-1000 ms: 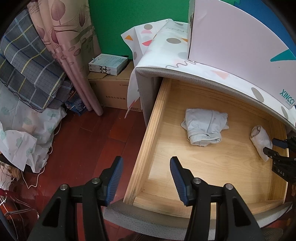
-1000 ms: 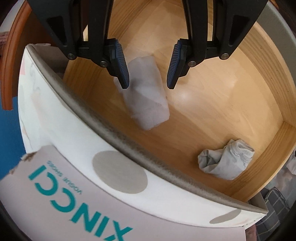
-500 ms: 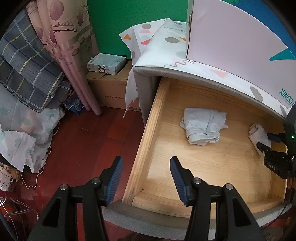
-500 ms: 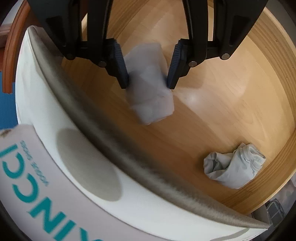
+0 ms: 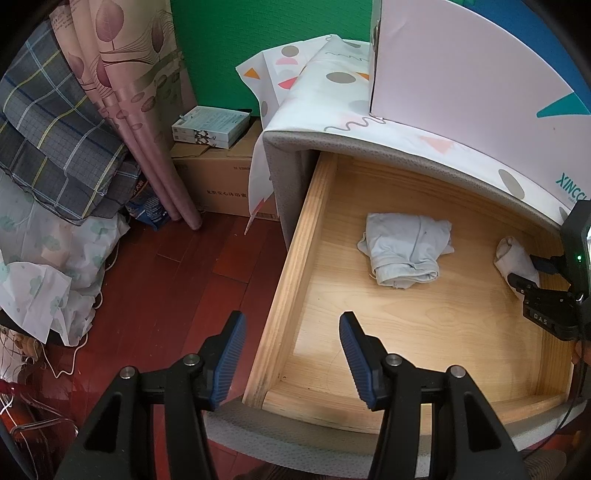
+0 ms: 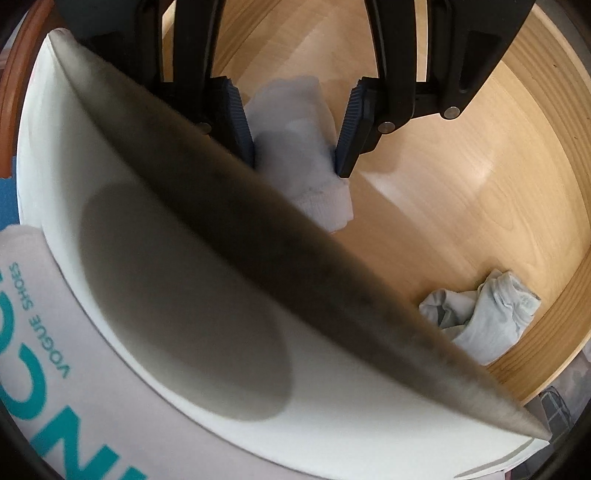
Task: Take underwear out of drawer
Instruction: 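Lower the right tool onto the white rolled sock and close it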
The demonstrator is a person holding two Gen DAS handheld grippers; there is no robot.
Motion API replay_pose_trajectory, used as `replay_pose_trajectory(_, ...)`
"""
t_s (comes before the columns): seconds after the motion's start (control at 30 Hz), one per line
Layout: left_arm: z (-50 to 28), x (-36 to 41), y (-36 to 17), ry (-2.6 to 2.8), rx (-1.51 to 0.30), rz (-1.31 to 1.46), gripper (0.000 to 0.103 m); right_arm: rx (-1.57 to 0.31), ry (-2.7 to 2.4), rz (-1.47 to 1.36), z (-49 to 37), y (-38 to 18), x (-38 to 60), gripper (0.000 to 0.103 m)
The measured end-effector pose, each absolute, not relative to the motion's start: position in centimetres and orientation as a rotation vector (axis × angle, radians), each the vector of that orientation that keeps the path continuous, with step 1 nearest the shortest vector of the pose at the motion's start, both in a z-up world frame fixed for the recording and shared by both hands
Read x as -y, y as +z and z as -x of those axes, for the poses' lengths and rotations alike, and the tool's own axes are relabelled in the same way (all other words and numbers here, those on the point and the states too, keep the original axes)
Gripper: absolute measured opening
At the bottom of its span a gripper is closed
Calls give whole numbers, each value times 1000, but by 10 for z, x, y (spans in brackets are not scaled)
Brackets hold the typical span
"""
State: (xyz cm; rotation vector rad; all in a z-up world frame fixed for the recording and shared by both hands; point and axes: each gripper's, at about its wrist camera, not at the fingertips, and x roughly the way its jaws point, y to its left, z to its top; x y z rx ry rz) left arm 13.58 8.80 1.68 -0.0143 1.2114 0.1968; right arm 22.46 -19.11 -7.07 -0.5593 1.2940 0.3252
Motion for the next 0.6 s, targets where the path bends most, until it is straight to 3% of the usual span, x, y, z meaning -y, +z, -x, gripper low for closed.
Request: replay_pose_trajectory(0.6, -136, -86, 16, 193, -1213, 11, 54, -1323, 322, 553, -243, -78, 197, 44)
